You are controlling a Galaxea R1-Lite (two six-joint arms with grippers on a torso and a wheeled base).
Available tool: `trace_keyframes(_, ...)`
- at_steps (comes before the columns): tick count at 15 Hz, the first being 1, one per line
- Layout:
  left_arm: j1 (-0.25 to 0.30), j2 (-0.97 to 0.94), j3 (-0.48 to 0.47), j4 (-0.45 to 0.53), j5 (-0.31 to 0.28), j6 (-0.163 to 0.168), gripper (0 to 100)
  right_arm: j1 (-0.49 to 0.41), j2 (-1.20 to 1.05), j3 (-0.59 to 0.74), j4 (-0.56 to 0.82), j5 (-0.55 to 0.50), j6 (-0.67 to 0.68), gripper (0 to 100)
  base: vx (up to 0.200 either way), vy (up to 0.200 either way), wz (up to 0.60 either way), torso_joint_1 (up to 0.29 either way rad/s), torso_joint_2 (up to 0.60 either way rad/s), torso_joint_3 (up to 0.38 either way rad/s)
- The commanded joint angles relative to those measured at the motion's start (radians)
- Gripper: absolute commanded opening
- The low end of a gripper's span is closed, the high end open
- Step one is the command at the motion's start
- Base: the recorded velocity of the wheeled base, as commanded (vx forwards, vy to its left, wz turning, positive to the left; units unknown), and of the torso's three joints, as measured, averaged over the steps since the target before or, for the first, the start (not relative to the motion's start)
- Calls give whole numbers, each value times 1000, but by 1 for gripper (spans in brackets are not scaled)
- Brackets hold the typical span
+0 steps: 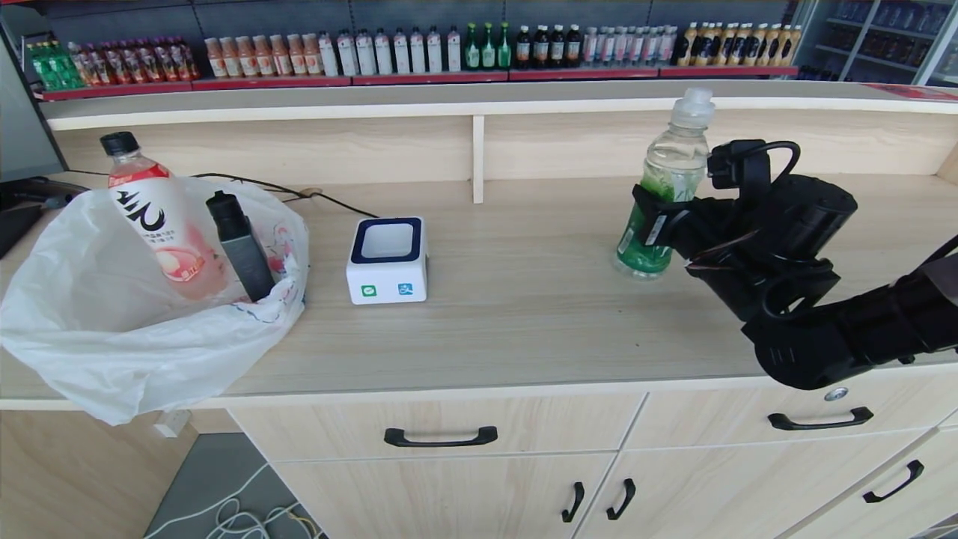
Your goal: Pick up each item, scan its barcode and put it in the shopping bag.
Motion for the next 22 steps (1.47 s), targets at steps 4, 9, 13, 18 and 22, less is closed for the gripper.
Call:
trace_keyframes(4, -1, 0, 0, 0, -1, 0, 100, 2, -14, 7, -2, -3, -2, 0, 0, 0, 0, 0, 0, 0)
trace_keyframes(9, -1, 0, 0, 0, 0, 0, 100, 1, -83, 70, -2, -4, -31, 0, 0, 0, 0, 0, 0, 0)
trace_keyframes(13, -1, 0, 0, 0, -1, 0, 100, 10, -220, 151, 13, -4, -54, 0, 0, 0, 0, 0, 0, 0)
trace_keyframes(18, -1, 0, 0, 0, 0, 0, 100, 21, -474, 284, 121, -4, -104, 0, 0, 0, 0, 0, 0, 0)
trace_keyframes(22, -1, 0, 0, 0, -1, 0, 100, 22, -703, 364, 285, 3, -110, 0, 0, 0, 0, 0, 0, 0)
